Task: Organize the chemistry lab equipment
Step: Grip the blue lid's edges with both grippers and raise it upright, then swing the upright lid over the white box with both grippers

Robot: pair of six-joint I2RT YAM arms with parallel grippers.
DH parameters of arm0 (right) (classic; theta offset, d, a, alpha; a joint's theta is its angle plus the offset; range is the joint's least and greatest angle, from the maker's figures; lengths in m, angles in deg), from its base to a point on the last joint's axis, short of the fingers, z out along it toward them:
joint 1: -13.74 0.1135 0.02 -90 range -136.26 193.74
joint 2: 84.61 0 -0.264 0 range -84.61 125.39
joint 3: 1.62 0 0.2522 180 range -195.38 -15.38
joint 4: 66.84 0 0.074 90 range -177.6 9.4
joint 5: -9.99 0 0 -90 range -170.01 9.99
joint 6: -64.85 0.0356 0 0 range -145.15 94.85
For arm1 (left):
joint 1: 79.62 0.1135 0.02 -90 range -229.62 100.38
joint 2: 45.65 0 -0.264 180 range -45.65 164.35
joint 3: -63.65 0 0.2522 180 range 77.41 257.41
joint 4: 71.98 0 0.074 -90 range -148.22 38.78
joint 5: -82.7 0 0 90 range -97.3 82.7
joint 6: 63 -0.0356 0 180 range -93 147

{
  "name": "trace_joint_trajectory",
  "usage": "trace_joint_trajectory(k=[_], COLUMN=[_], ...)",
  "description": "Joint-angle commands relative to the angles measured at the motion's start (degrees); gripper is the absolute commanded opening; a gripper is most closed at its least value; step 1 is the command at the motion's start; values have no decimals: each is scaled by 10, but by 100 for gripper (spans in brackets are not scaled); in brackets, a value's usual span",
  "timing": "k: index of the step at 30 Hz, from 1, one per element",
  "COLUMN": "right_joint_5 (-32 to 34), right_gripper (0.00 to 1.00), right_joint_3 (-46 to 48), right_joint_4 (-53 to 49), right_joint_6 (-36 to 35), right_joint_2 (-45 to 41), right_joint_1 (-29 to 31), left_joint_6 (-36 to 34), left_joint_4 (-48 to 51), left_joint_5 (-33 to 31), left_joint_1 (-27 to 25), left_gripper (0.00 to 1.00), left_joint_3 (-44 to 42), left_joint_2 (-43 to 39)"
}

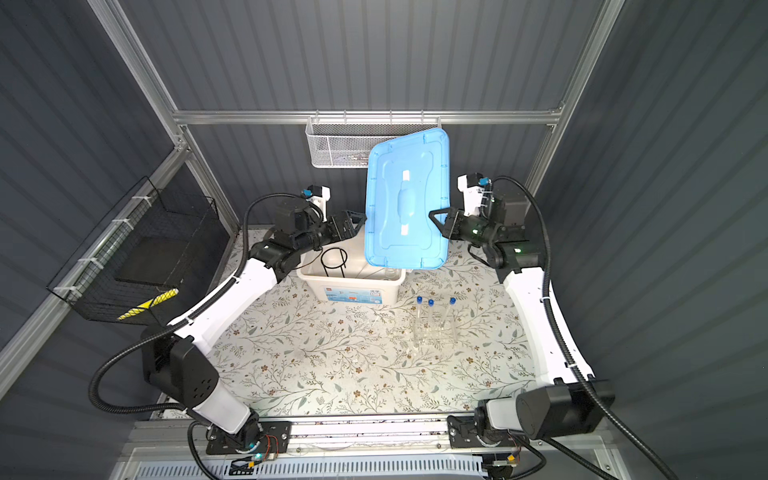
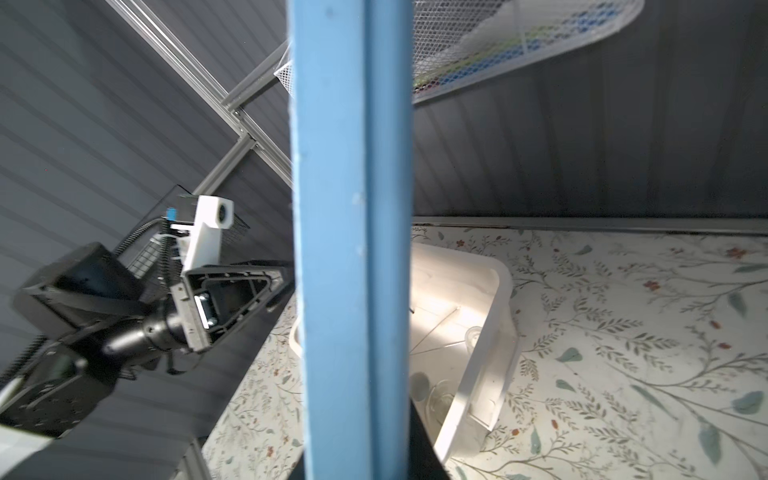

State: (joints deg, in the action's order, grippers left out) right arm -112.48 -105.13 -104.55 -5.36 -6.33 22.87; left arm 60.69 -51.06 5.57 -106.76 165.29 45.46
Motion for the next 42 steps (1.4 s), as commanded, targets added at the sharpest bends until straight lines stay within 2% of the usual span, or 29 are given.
trace_joint_trajectory(k=[1, 5, 10, 14, 18, 23, 27, 32, 35, 38, 42], right_joint_5=[148, 285, 434, 555, 645, 690, 702, 698, 700, 703, 702], right_gripper=[13, 12, 12, 13, 14, 14, 15, 15, 15, 15, 14], right_joint_3=[-46, -74, -105, -101, -80, -21, 13, 48, 80, 108, 130], right_joint_4=[-50, -44, -19, 49, 139, 279, 352, 391, 431, 467, 482], right_joint_6=[-88, -157, -265, -389, -512, -652, -741, -784, -834, -874, -888], right_joint_2=[-3, 6, 42, 78, 113, 131, 145, 148, 151, 156, 160], right_joint_1=[54, 139, 239, 316, 360, 396, 411, 417, 419, 419, 421], left_joint_6=[-33, -43, -40, -31, -2, 46, 79, 122, 155, 177, 171], left_joint_4=[48, 66, 72, 73, 71, 52, 43, 32, 0, -25, -29], left_joint_5=[-28, -40, -10, 21, 56, 128, 157, 203, 237, 269, 295], left_joint_1=[12, 21, 38, 58, 97, 165, 223, 288, 317, 321, 321], left_gripper=[100, 100, 100, 100, 100, 100, 100, 100, 100, 100, 99], left_joint_3=[-3, 1, 10, 18, 17, -7, -32, -62, -94, -105, -116], left_joint_2=[-38, -71, -94, -106, -121, -150, -175, -189, -189, -178, -167])
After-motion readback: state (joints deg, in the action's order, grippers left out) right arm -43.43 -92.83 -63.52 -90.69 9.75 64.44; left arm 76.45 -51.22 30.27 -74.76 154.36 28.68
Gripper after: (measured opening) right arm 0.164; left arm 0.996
